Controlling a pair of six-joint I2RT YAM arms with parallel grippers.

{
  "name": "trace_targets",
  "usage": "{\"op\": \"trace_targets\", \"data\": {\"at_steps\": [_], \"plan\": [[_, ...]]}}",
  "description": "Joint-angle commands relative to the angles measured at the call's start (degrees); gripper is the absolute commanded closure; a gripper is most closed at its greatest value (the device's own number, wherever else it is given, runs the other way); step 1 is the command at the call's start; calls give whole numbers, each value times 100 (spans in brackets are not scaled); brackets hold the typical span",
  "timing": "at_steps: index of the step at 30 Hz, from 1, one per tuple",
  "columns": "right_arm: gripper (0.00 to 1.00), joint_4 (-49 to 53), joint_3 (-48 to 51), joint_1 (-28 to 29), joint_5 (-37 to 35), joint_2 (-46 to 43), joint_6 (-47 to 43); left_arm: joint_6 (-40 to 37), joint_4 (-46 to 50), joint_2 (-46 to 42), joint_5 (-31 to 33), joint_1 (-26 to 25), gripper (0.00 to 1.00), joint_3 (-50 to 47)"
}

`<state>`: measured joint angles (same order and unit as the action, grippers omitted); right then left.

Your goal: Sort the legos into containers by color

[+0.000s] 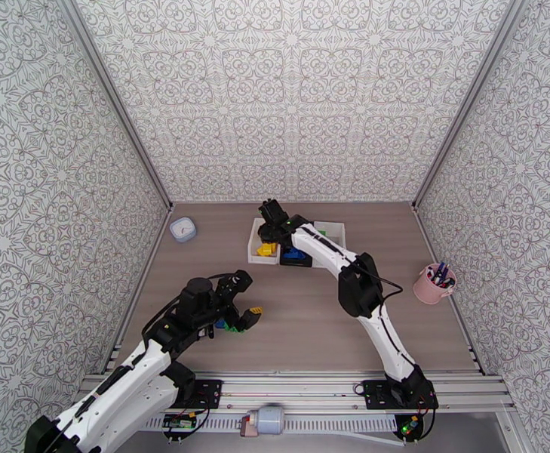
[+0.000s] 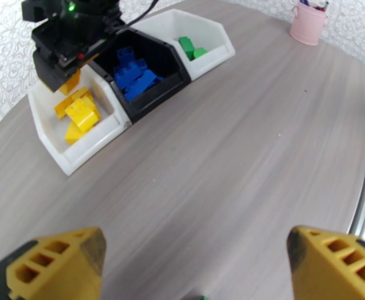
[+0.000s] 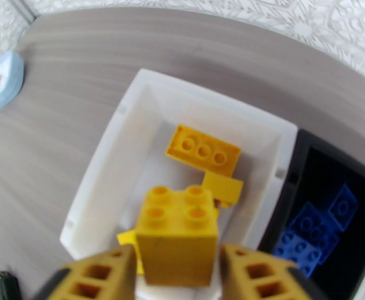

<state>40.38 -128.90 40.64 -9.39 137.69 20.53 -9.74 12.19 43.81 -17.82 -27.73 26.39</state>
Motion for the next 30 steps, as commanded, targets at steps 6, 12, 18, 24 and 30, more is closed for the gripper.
{"op": "trace_targets", "data": {"at_steps": [6, 12, 18, 24, 30], "plan": [[22, -1, 770, -4, 134, -892, -330, 2070, 31, 257, 1592, 22, 1, 286], [16, -613, 2642, -4, 278, -2190, -358, 4063, 680, 810, 2731, -127, 0, 867], [14, -666, 3891, -10, 272, -3166, -444, 6000, 2025, 1273, 4128, -521, 0, 1547], [12, -819, 4743, -38, 236, -3789, -711, 8199, 3295, 1723, 4217, -782, 0, 2062], [11, -1087, 5320, -109, 271, -4118, -762, 10459, 4082, 2101, 3680, -955, 0, 1993]]}}
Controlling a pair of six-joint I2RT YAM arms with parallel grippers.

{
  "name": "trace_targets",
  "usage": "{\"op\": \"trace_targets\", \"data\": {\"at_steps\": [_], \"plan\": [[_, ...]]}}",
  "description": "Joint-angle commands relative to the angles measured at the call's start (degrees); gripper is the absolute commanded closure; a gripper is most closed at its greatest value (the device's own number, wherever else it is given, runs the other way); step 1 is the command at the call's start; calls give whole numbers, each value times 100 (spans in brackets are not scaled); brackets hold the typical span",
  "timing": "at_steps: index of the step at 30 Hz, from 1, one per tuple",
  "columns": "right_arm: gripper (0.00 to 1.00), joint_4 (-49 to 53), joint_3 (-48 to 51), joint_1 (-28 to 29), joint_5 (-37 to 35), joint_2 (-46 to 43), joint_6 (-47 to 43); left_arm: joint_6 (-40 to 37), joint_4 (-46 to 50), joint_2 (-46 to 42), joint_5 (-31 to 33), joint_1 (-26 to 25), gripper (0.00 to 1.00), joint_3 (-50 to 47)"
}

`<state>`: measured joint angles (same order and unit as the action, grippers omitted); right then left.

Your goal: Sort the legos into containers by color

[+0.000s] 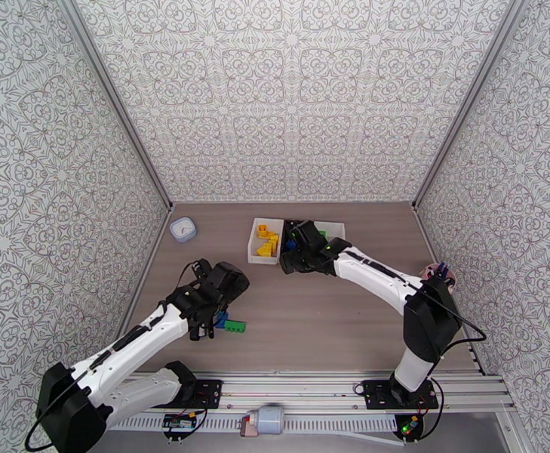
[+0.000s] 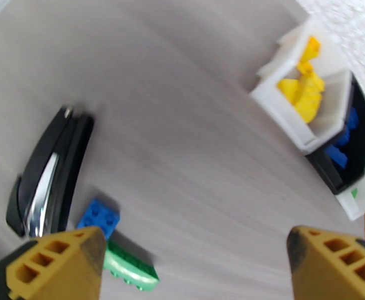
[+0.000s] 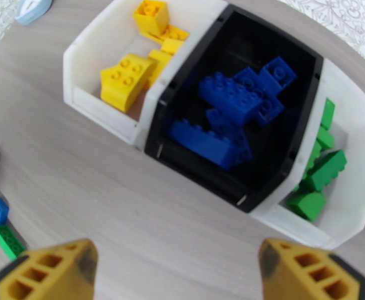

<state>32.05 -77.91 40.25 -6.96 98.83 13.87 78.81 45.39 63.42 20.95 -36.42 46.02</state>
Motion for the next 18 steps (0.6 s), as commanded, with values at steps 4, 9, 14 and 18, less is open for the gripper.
{"op": "trace_targets", "data": {"at_steps": [4, 9, 14, 18], "plan": [[11, -355, 456, -131, 68, -359, -125, 2478, 1092, 449, -580, -181, 0, -10], [11, -406, 613, -249, 169, -467, -199, 2780, 894, 972, -1067, -119, 5, -65], [11, -403, 654, -362, 244, -505, -295, 3125, 709, 1468, -1479, -106, 14, -57], [11, -405, 621, -503, 357, -483, -365, 3390, 472, 1681, -1748, -84, 20, -201]]}}
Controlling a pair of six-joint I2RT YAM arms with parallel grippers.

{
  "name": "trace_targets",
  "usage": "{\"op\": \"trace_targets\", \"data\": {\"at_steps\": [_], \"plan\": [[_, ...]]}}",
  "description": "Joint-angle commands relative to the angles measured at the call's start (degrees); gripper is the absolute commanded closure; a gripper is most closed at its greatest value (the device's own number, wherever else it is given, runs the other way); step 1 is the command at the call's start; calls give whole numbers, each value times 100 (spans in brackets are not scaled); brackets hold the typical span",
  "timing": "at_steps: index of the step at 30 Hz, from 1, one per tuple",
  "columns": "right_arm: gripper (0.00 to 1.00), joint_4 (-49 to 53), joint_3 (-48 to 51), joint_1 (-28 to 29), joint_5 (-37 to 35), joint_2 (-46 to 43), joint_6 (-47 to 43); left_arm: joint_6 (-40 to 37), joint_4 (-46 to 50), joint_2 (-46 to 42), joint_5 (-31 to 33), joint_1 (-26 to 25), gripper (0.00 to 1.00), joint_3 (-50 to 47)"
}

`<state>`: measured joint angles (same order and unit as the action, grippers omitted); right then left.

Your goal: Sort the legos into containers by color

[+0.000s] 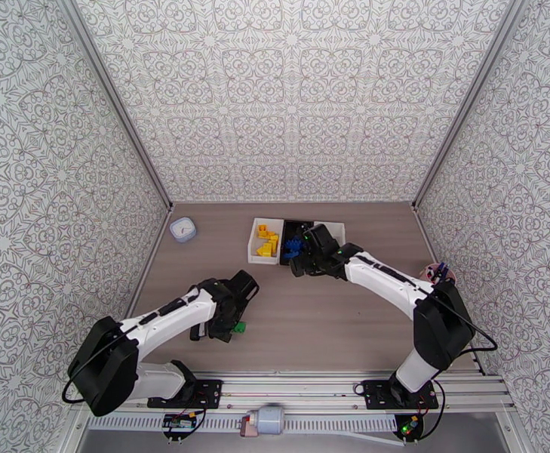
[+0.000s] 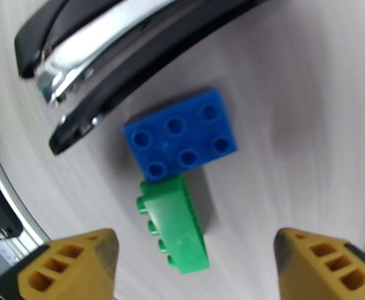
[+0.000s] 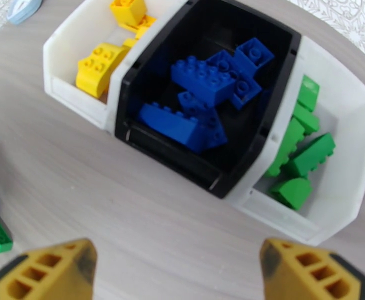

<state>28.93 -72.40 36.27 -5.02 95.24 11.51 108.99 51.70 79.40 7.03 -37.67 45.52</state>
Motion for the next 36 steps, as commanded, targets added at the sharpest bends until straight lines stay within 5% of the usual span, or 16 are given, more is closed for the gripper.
{"op": "trace_targets", "data": {"at_steps": [1, 16, 23, 27, 36], "plan": [[11, -98, 64, -128, 183, -120, -144, 425, -264, 101, -384, 38, 21, -216], [11, -96, 50, -404, 459, -104, -228, 590, -374, 226, -386, 59, 68, -190], [10, -105, 169, -539, 627, -373, -96, -119, -224, 391, -87, 33, 83, 424], [10, -185, 421, -683, 602, -708, 147, -969, -16, 671, 272, 34, 86, 1208], [7, -348, 1270, -1116, 558, -1630, 611, -4515, -664, 1864, 383, 13, 91, 3203]]}}
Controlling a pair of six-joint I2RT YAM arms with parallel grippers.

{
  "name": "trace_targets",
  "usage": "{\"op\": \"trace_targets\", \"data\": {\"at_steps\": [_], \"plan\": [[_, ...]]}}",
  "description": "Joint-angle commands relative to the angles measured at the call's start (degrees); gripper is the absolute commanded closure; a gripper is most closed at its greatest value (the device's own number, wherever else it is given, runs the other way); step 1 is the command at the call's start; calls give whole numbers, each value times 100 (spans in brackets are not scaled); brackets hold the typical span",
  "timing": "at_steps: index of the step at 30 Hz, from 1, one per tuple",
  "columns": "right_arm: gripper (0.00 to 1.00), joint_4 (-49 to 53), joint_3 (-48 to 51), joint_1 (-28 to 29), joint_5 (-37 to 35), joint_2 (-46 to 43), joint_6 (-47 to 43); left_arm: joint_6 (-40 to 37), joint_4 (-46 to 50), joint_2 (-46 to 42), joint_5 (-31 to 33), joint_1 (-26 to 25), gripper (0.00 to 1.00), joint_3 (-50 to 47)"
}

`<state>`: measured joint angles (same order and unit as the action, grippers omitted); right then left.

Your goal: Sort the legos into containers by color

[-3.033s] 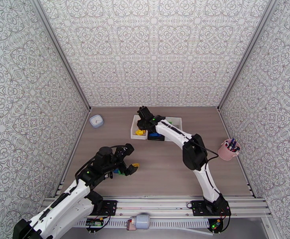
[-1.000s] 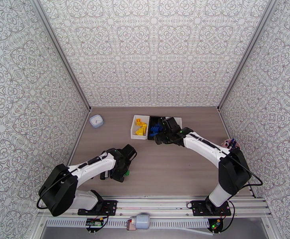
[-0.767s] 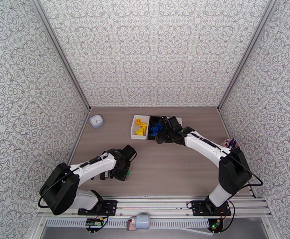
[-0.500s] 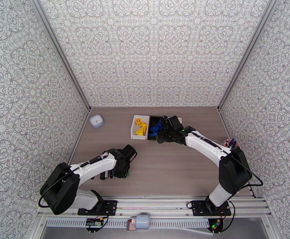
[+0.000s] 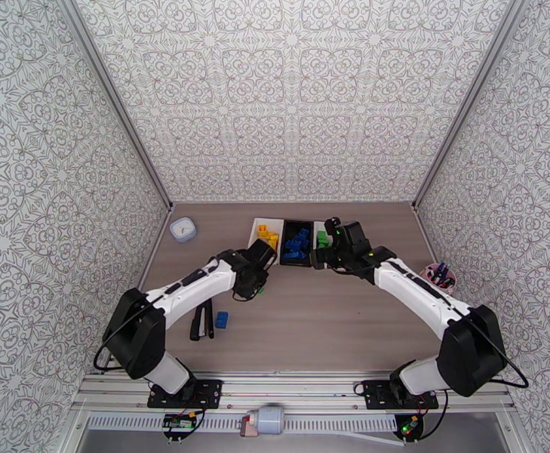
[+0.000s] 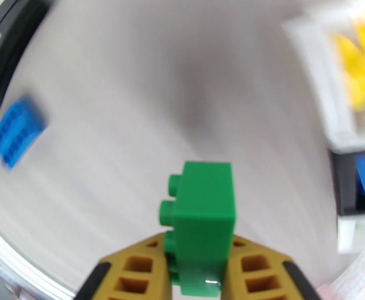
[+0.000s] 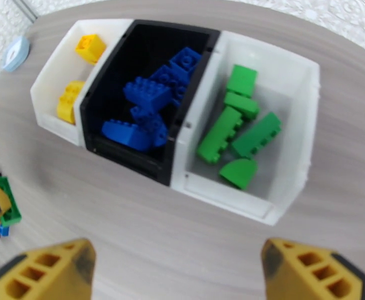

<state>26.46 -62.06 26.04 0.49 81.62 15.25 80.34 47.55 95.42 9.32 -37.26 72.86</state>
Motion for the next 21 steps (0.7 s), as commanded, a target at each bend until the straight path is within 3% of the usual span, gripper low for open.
{"op": "trace_targets", "data": {"at_steps": [1, 5, 11, 21], "plan": [[7, -108, 329, -140, 11, -379, 250, -2062, -410, 384, 138, -73, 91, 668], [5, -67, 635, -307, -26, -831, 385, -3003, -894, 828, -67, -155, 91, 1349], [2, 114, 998, -484, 8, -1470, 381, -3811, -1924, 1462, -708, -181, 91, 2019], [0, 128, 1289, -565, -6, -1880, 466, -4013, -2506, 2947, -1257, -219, 93, 3702]]}}
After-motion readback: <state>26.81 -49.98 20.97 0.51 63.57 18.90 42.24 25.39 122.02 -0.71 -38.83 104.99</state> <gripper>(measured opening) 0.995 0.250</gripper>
